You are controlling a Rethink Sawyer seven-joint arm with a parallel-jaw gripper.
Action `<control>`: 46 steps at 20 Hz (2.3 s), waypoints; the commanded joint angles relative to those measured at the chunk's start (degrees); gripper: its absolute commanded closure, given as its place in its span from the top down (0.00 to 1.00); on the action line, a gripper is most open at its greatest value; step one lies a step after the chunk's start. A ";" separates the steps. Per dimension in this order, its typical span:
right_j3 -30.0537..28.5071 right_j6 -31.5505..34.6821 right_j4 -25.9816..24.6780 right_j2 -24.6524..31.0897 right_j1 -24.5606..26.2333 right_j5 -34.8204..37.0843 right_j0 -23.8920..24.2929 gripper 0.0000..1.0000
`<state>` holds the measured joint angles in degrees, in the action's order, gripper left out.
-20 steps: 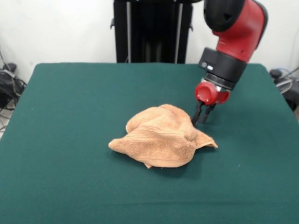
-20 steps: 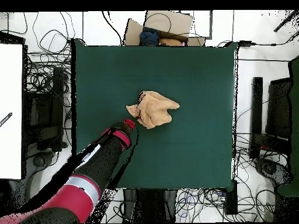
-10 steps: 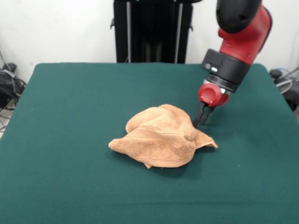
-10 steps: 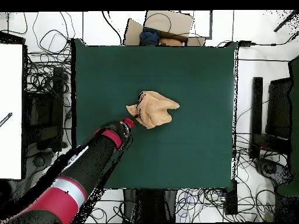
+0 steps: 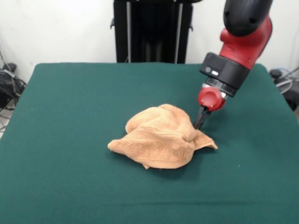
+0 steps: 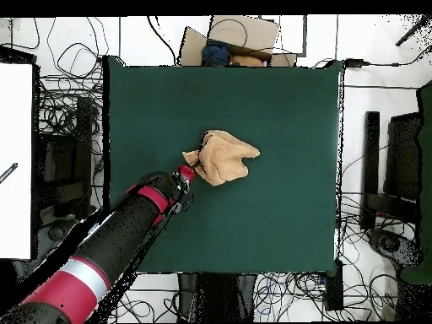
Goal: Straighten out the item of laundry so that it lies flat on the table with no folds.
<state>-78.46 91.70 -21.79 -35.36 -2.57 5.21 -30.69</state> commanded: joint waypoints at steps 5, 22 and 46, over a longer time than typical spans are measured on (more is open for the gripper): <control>17.63 8.31 6.00 -4.49 18.70 -13.92 8.29 1.00; 18.74 5.86 4.67 -5.19 19.25 -15.41 10.69 1.00; 16.12 0.56 -2.90 8.61 9.15 -3.30 15.01 1.00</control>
<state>-63.81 91.70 -21.88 -42.18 5.20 -2.94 -19.09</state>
